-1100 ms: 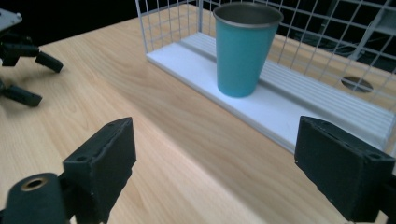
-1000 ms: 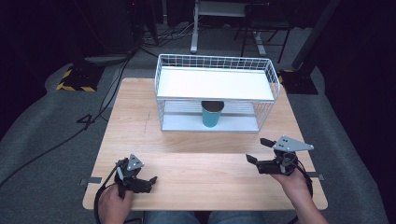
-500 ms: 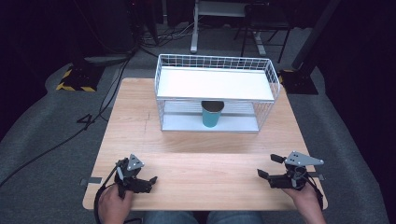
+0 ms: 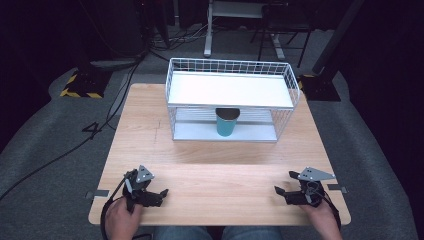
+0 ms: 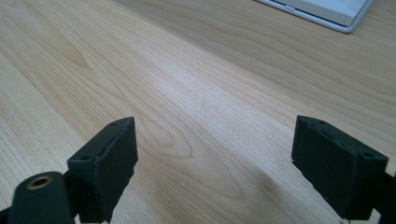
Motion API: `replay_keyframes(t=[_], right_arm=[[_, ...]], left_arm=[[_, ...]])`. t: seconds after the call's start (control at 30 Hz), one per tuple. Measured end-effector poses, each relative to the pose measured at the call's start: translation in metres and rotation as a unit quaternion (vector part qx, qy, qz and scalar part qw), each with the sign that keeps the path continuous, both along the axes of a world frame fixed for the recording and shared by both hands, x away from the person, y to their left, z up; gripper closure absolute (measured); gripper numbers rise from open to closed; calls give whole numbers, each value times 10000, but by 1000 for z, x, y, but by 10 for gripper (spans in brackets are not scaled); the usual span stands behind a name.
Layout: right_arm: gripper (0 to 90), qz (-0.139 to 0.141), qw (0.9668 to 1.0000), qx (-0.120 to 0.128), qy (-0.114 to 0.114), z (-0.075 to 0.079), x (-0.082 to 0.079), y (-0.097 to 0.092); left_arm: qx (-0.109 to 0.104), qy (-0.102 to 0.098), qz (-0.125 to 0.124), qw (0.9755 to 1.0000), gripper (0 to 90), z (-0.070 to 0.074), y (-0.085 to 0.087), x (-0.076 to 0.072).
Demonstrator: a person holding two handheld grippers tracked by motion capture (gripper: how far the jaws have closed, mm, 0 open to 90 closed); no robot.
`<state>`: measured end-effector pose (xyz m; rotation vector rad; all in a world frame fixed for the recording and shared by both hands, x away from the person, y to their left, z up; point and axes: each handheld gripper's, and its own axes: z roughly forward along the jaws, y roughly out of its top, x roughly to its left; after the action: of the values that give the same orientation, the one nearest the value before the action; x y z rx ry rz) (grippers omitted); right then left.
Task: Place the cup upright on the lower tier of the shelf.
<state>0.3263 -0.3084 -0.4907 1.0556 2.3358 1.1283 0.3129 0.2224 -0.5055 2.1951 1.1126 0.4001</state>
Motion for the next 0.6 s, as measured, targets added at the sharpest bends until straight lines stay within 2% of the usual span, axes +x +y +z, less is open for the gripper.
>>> replay_keyframes(t=[0.27, 0.4, 0.5, 0.6], right_arm=[[151, 54, 9996, -280, 68, -5, 0, 13], [150, 45, 9987, -465, 185, -10, 2, 17], [109, 93, 9992, -325, 229, -14, 3, 17], [98, 57, 9992, -335, 206, -14, 3, 17]], left_arm=[[-3, 7, -6, 10000, 0, 0, 0, 0], [-2, 6, -5, 10000, 0, 0, 0, 0], [-11, 12, -5, 10000, 0, 0, 0, 0], [8, -3, -3, 10000, 0, 0, 0, 0]])
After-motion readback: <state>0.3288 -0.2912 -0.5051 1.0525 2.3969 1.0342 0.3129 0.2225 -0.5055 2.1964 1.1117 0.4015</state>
